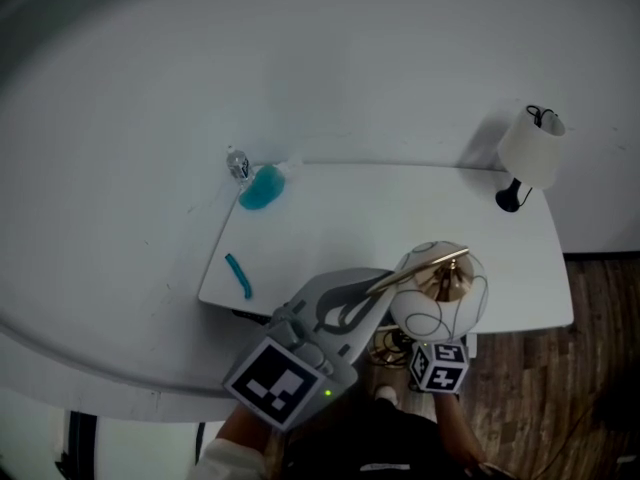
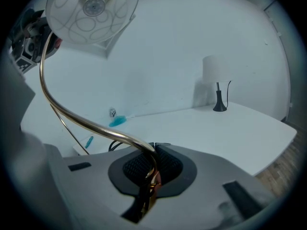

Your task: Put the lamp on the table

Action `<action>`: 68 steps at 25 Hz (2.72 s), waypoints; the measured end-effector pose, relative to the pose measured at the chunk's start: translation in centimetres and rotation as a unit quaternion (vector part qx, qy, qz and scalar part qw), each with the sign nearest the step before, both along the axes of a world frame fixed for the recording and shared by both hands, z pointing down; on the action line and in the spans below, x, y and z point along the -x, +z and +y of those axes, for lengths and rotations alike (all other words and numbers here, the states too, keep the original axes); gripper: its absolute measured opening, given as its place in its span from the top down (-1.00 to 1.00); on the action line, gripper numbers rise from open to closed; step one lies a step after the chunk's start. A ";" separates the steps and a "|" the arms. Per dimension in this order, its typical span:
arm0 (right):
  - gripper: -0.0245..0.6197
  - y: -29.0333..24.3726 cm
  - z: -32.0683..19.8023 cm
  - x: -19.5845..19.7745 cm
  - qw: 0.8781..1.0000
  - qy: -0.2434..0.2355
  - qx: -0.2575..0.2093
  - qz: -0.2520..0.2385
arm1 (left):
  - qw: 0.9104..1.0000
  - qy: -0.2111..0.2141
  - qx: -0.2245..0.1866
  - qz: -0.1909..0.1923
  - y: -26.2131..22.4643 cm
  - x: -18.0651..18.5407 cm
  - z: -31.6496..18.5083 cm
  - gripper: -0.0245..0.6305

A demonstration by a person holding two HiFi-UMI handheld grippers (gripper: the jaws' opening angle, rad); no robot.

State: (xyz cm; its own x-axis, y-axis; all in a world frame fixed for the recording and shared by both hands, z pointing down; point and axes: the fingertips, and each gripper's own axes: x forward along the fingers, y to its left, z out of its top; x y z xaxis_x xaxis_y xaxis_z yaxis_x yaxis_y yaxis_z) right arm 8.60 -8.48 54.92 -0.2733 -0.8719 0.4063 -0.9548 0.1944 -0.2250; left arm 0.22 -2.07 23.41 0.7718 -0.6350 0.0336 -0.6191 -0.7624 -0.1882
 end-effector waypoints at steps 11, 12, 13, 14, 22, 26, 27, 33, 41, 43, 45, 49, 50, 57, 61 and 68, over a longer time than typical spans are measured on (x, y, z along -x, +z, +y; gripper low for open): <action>0.90 0.6 -4.5 -1.2 1.000 -0.021 0.014 -0.008 | 1.000 -0.022 0.018 -0.008 0.2 -2.0 -4.9 0.91; 0.90 0.7 -4.8 -1.4 1.000 -0.022 0.017 -0.008 | 1.000 -0.023 0.019 -0.007 0.2 -2.2 -5.1 0.91; 0.90 0.8 -5.1 -1.5 1.000 -0.022 0.019 -0.009 | 0.999 -0.024 0.020 -0.006 0.2 -2.4 -5.4 0.91; 0.90 0.9 -5.4 -1.6 0.999 -0.024 0.021 -0.009 | 0.999 -0.025 0.021 -0.005 0.3 -2.5 -5.6 0.91; 0.90 1.5 -7.5 -1.5 0.999 -0.045 0.020 -0.008 | 0.999 -0.045 0.020 -0.013 0.9 -2.7 -7.3 0.91; 0.90 1.4 -8.4 -1.3 0.999 -0.050 0.020 -0.009 | 0.998 -0.053 0.020 -0.014 1.1 -2.5 -8.0 0.91; 0.90 1.4 -8.6 -1.2 0.998 -0.051 0.020 -0.010 | 0.998 -0.055 0.019 -0.013 1.2 -2.5 -8.2 0.91; 0.90 1.7 -10.0 -1.0 0.998 -0.062 0.022 -0.008 | 0.998 -0.066 0.022 -0.014 1.4 -2.4 -9.5 0.91; 0.90 1.8 -11.7 -0.1 0.997 -0.074 0.024 -0.002 | 0.996 -0.084 0.026 -0.008 1.8 -1.3 -10.7 0.91; 0.90 1.9 -12.1 0.2 0.997 -0.079 0.025 -0.001 | 0.996 -0.085 0.026 -0.008 1.9 -1.0 -11.1 0.91; 0.90 2.0 -12.6 0.7 0.996 -0.082 0.025 -0.001 | 0.996 -0.084 0.023 -0.008 1.9 -0.7 -11.4 0.91; 0.90 2.0 -13.7 1.4 0.996 -0.083 0.024 0.001 | 0.996 -0.081 0.020 -0.012 2.0 -0.1 -12.4 0.91; 0.90 2.0 -13.9 1.4 0.996 -0.081 0.026 0.001 | 0.996 -0.081 0.019 -0.014 2.1 0.0 -12.7 0.91; 0.90 1.3 -15.7 2.8 0.997 -0.080 0.022 -0.001 | 0.997 -0.079 0.023 -0.010 2.0 1.1 -14.4 0.91; 0.90 1.5 -16.4 3.2 0.996 -0.080 0.027 0.001 | 0.997 -0.078 0.025 -0.009 1.9 1.6 -15.2 0.91; 0.90 2.0 -17.7 3.7 0.996 -0.081 0.034 0.007 | 0.996 -0.078 0.034 -0.010 2.4 2.4 -16.9 0.91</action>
